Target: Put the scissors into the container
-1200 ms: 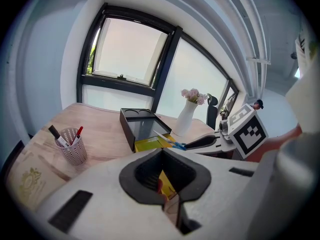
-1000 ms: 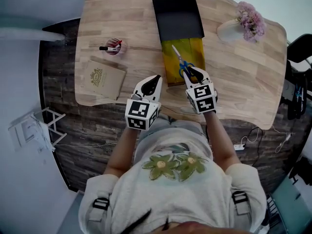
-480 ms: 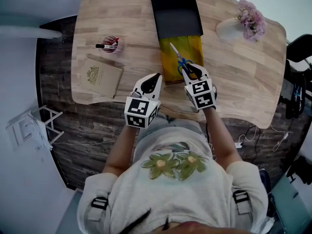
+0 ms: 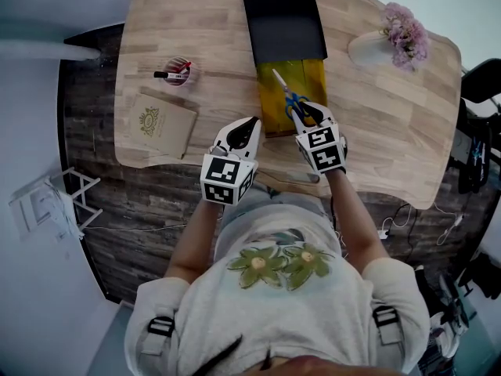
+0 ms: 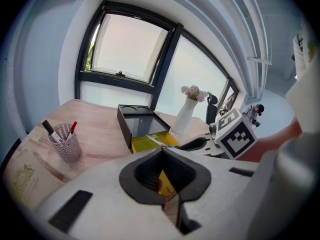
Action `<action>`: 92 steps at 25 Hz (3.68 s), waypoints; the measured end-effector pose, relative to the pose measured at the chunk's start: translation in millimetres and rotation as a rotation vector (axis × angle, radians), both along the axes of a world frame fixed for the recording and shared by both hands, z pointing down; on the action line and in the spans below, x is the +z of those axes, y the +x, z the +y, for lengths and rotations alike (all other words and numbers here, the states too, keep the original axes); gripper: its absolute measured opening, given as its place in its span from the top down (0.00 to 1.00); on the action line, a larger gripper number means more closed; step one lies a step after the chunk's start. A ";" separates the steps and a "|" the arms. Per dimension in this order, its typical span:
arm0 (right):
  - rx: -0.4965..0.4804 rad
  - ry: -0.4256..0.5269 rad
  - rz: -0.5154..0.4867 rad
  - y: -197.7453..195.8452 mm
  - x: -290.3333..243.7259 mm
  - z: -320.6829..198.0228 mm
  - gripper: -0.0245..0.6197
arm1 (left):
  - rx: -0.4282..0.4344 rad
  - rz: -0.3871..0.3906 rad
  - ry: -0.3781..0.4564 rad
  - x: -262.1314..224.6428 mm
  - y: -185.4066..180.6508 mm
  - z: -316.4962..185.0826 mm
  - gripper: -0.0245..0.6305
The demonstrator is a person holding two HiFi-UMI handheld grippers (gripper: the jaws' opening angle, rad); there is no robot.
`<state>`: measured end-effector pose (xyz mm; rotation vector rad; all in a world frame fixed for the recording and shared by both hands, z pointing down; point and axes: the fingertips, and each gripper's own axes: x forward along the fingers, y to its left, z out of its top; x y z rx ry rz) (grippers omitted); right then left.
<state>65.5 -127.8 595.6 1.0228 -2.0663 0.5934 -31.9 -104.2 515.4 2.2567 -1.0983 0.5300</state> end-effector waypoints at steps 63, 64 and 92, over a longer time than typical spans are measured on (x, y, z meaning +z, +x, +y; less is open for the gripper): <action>-0.099 -0.090 0.086 -9.5 49.6 -26.8 0.83 | -0.008 -0.017 -0.020 7.3 -2.0 -0.6 0.96; -0.102 -0.092 0.088 -10.0 50.3 -27.0 0.83 | -0.008 -0.018 -0.021 7.7 -2.4 -0.4 0.96; -0.163 -0.162 0.152 -11.1 71.8 -22.8 0.83 | -0.007 -0.019 -0.031 10.7 -4.1 -2.6 0.96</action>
